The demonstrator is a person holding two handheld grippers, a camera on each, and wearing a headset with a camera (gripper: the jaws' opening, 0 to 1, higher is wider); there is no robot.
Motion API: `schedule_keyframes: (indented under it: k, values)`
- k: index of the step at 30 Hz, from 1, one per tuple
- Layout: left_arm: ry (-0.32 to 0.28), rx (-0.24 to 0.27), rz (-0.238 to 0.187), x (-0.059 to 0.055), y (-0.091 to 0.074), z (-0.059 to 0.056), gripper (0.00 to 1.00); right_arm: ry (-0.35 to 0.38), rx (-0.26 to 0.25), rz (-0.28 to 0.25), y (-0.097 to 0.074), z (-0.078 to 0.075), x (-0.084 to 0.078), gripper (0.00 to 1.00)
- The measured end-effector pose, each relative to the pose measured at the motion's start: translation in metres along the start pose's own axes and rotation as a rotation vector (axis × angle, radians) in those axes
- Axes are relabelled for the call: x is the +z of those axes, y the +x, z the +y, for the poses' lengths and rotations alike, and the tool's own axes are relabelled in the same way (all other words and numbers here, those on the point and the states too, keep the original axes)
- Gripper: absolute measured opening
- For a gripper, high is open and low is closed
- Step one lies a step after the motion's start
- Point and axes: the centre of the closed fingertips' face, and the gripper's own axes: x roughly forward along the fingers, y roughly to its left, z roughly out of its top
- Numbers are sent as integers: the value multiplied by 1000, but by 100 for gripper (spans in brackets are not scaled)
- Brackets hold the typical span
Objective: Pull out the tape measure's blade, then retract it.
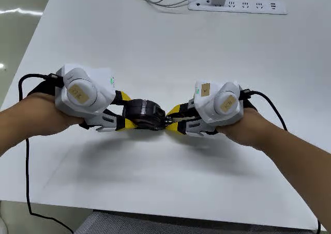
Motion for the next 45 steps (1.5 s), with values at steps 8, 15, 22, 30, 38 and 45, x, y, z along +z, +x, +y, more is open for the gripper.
schedule_keyframes:
  k: [8,15,22,30,38,45]
  values:
    - [3,-1,0,0,0,0,24,-10,-5,2,0,0,0,11]
    - [5,6,-2,0,0,0,24,-31,-4,2,-2,0,-1,10]
    - [22,-1,5,-1,0,0,24,-29,-4,7,-2,0,-2,10]
    - [35,1,7,-1,1,0,24,-36,-8,13,-4,0,-3,10]
    - [33,-1,6,-1,1,0,24,-46,-11,24,-6,1,-5,10]
    - [52,5,12,-2,1,1,24,-43,-25,38,-14,0,-11,10]
